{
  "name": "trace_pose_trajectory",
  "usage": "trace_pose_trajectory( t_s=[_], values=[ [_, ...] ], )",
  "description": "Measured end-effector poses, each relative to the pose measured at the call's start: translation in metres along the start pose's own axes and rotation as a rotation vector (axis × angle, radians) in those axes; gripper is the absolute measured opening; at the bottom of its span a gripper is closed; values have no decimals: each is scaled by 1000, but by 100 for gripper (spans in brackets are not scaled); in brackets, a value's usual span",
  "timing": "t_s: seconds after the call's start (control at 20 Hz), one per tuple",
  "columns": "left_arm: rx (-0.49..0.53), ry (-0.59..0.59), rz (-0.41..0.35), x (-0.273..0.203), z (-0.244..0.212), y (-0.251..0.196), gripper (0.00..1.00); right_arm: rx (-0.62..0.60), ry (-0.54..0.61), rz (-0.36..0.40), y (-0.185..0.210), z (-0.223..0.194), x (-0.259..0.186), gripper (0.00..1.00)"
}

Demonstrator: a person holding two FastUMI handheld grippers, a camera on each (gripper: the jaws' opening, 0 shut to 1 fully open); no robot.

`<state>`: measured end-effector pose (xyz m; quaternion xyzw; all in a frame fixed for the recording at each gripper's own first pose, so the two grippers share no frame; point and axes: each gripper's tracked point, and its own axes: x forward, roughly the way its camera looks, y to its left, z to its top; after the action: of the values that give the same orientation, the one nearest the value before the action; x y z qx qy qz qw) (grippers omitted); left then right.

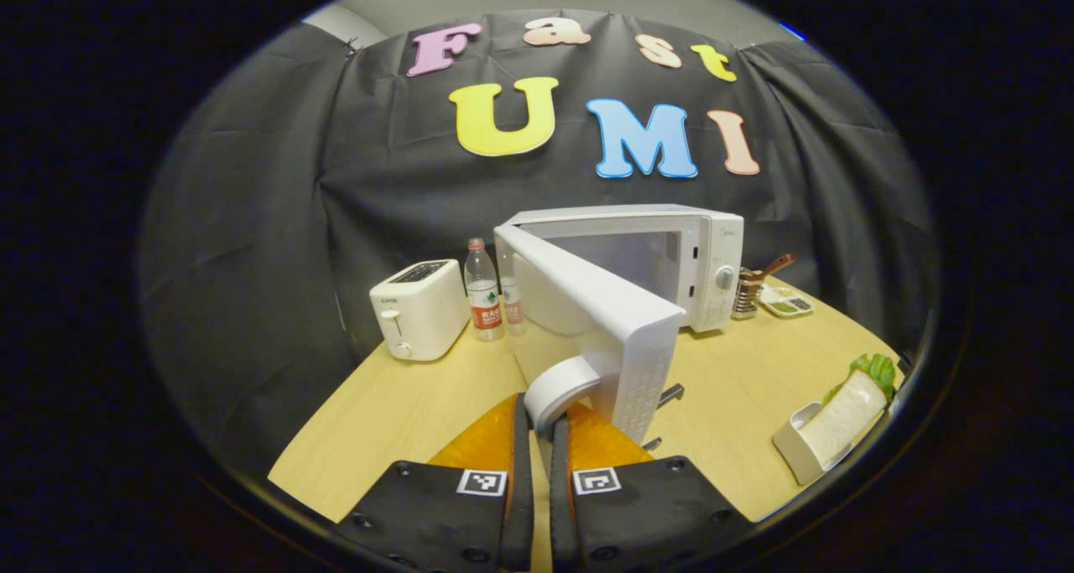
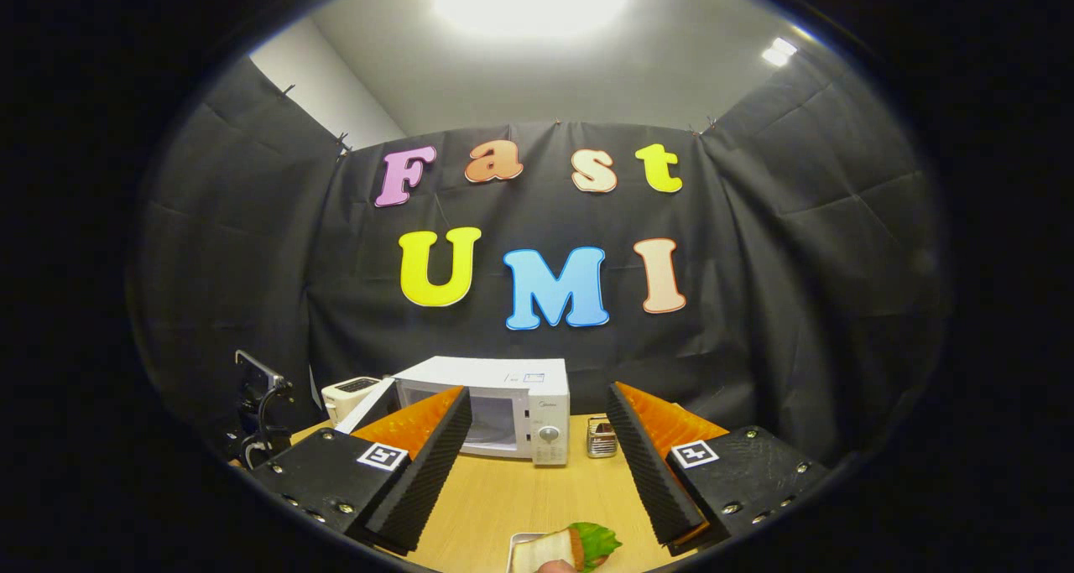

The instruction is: Open the microwave oven with the left hand, put the food in, and close the microwave oven.

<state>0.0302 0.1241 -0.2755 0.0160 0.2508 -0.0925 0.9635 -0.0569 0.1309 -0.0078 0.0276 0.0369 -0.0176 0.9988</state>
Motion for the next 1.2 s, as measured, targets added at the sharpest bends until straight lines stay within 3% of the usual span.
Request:
trace_pose_trajectory(
  t_s=[0.4,0.7,1.0,1.15,1.2],
  values=[
    [10,-21,-66,-4,-7,35,15,-20,0,-33,42,-2,-1,98],
    [-77,-12,-15,-16,-14,60,21,-46,12,-4,49,1,6,98],
    [-127,-70,111,-68,13,79,62,-58,62,37,23,-13,22,98],
    [-131,-159,181,-98,52,84,90,-54,116,52,3,-26,30,98],
    [-119,-194,202,-108,69,84,92,-45,140,63,-3,-32,34,98]
  ],
)
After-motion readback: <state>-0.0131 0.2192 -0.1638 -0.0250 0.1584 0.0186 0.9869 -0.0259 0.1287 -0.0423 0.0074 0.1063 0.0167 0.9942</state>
